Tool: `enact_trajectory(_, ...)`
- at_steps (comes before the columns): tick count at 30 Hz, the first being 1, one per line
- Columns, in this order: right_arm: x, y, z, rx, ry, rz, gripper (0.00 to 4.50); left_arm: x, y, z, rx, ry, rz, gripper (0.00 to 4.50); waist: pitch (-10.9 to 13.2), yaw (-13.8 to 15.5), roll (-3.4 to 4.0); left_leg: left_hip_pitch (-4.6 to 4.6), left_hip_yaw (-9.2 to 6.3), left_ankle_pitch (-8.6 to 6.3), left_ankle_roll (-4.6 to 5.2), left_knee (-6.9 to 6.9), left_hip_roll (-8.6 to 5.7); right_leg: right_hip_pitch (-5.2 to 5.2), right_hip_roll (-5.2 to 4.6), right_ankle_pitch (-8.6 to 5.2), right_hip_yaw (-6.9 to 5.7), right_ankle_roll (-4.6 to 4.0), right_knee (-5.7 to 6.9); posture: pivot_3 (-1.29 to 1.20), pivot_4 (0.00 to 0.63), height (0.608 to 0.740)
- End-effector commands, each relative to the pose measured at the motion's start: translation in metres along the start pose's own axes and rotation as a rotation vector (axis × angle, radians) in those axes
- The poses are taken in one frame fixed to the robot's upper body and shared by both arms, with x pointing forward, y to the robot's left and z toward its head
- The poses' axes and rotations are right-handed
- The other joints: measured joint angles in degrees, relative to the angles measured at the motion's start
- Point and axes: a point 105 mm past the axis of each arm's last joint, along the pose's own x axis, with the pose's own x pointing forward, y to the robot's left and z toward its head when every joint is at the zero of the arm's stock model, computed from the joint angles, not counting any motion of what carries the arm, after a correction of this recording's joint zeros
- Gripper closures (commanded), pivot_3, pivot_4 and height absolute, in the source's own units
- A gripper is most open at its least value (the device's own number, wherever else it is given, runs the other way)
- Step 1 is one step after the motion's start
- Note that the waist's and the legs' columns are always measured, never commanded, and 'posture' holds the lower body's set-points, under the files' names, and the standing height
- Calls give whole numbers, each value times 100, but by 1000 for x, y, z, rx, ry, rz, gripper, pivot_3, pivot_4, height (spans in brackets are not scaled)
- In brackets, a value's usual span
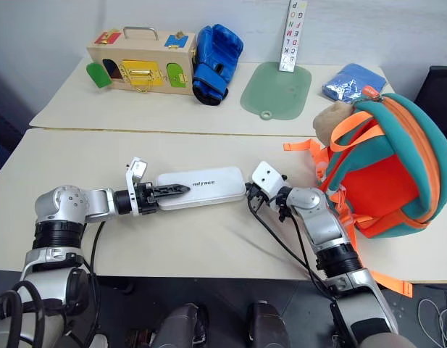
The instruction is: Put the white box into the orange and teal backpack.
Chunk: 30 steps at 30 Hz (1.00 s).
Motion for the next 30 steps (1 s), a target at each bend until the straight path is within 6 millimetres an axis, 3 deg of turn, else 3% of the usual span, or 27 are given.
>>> enact_trajectory(1, -6, -3, 20, -23, -62, -8, 4500, 6, -2, 1, 7, 4, -8, 2764, 0, -6, 0, 0, 0, 0, 0, 1, 0, 0, 0, 0, 0, 0, 1, 0, 150, 740)
enact_trajectory(3, -6, -3, 23, -22, -69, -10, 4500, 7, -3, 3, 2, -8, -22, 3175, 0, -26, 0, 2, 0, 0, 0, 4, 0, 2, 0, 0, 0, 0, 2, 0, 150, 740)
enact_trajectory(7, -11, -6, 29, -19, -91, -43, 4500, 0, -14, 10, -2, -58, -93, 3193, 0, -82, 0, 1, -1, 0, 0, 2, 1, 0, 0, 0, 0, 0, 4, 0, 150, 740)
enact_trajectory(11, -35, -10, 32, 26, -97, -120, 4500, -10, -37, 16, 33, -108, -201, 3193, 0, -91, -1, -5, -1, -2, -3, -2, 3, -7, 0, 0, 1, 0, 3, 0, 150, 740)
enact_trajectory(15, -83, 14, 29, 208, -97, -121, 3612, -19, -64, 14, 122, -108, -276, 3193, 1, -49, -1, -11, -7, -6, -5, -6, 4, -10, 0, 0, 1, 0, -3, 0, 150, 740)
enact_trajectory(17, -108, 27, 27, 340, -88, -132, 2906, -20, -74, 14, 171, -117, -291, 3193, 1, -40, -1, -12, -11, -8, -5, -10, 5, -6, 0, 0, 0, 0, -15, 0, 150, 740)
enact_trajectory(21, -166, 49, 17, 444, -5, -239, 1503, -20, -89, 29, 270, -178, -280, 3193, 1, 9, -1, -4, -15, -12, 2, -9, 4, 9, 0, 0, -1, 0, -23, 0, 150, 740)
enact_trajectory(24, -189, 42, 15, 448, 27, -362, 409, -18, -96, 36, 328, -198, -263, 3193, 1, -20, -2, 0, -12, -14, 1, -12, 6, 10, 2, 0, 1, 0, -25, 0, 150, 740)
enact_trajectory(25, -195, 28, 16, 432, 22, -453, 128, -18, -99, 39, 340, -208, -270, 3193, 1, -31, -2, 1, -12, -13, 2, -11, 5, 10, 2, 0, 1, 0, -24, 0, 150, 740)
enact_trajectory(28, -203, -3, 19, 430, -13, -626, 55, -16, -106, 44, 366, -214, -287, 3193, 1, -81, -2, 3, -11, -11, 1, -12, 3, 10, 3, 0, 1, 0, -23, 0, 150, 740)
enact_trajectory(30, -195, -17, 23, 492, -84, -662, 55, -13, -109, 44, 388, -213, -290, 3193, 1, -100, -2, 4, -11, -10, -2, -21, 4, 7, 5, -1, 1, -1, -25, 0, 150, 740)
